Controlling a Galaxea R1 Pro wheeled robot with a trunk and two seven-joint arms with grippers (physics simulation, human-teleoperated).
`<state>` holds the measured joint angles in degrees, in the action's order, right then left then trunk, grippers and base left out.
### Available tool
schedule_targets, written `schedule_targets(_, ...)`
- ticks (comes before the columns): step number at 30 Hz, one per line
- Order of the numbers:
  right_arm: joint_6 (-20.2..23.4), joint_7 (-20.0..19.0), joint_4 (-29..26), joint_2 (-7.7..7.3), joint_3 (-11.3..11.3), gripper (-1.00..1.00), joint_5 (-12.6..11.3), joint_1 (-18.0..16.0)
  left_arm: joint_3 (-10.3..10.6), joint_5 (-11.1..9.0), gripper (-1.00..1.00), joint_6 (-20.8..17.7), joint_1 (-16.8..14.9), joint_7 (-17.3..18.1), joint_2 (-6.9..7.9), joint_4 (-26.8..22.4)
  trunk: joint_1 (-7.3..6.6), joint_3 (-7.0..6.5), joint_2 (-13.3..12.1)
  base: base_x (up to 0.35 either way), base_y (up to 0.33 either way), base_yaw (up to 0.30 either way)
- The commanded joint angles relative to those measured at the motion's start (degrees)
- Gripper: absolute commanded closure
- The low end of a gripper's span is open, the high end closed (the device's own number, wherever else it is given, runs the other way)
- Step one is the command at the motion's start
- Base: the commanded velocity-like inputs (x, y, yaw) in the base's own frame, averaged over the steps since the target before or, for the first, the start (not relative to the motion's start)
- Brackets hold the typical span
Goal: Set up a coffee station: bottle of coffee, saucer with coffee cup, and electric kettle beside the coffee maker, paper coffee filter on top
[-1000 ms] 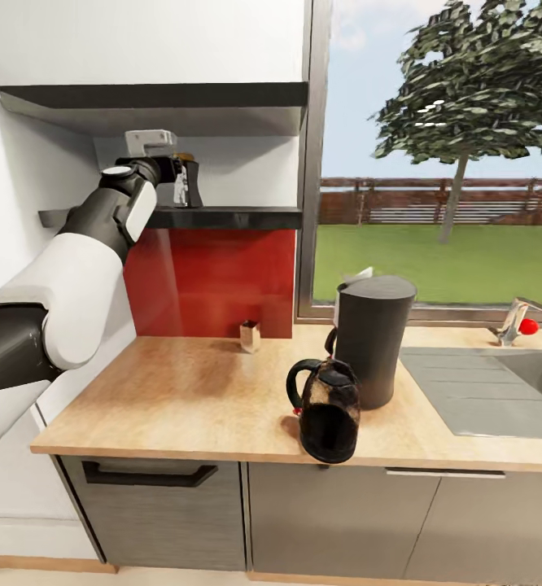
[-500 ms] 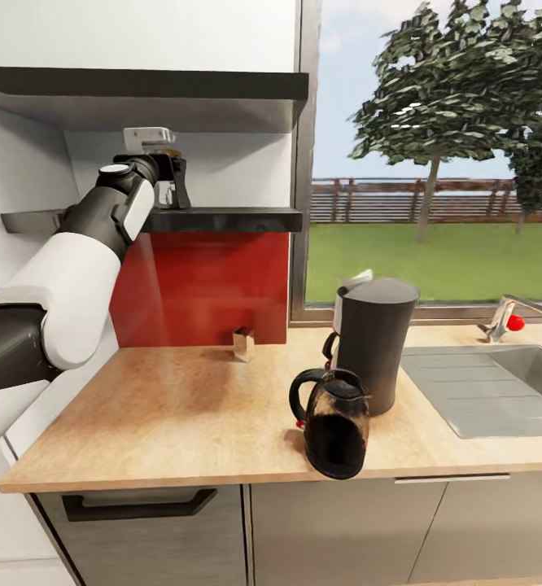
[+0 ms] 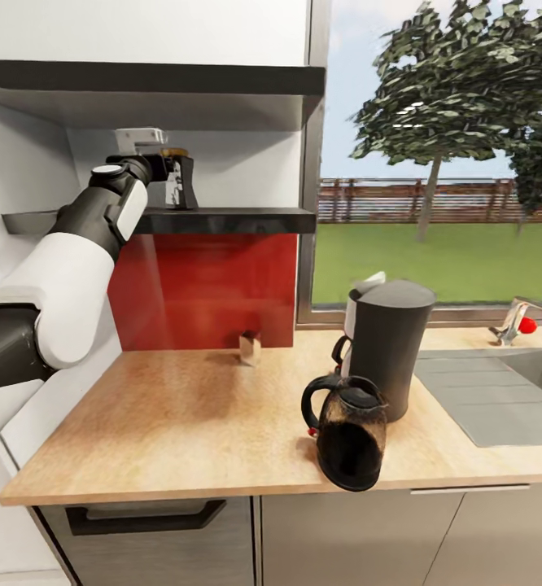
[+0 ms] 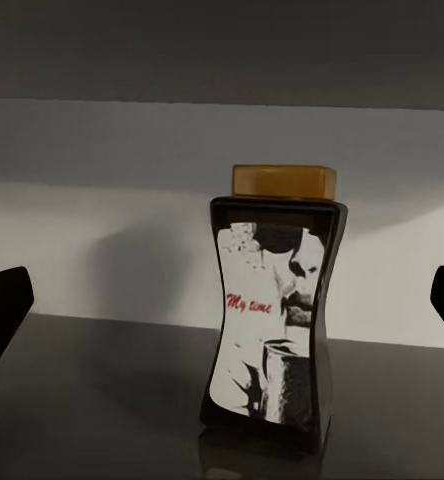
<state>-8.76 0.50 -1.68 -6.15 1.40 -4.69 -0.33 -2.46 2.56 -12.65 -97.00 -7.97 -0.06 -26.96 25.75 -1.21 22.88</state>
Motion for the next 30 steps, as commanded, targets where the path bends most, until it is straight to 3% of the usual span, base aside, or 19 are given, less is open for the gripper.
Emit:
schedule_targets(1, -0.2, 0.0, 0.1, 0.00, 0.2, -1.00, -0.5, 0.0, -0.1, 0.2, -1.00, -0.3, 0.0, 0.0, -0.02, -0.1, 0.03, 0.02, 0.0, 0.078, 0.047, 0.000)
schedule_targets(17, -0.3, 0.0, 0.0, -0.06, 0.1, -1.00, -0.5, 0.0, 0.0, 0.1, -1.00, -0.4, 0.1, 0.0, -0.45, 0.6, 0.03, 0.02, 0.0, 0.011, 0.005, -0.003)
schedule_targets(30, -0.3, 0.0, 0.0, -0.09, 0.1, -1.00, -0.5, 0.0, -0.2, 0.1, -1.00, -0.3, 0.1, 0.1, -0.06, 0.6, 0.03, 0.02, 0.0, 0.028, 0.000, -0.126)
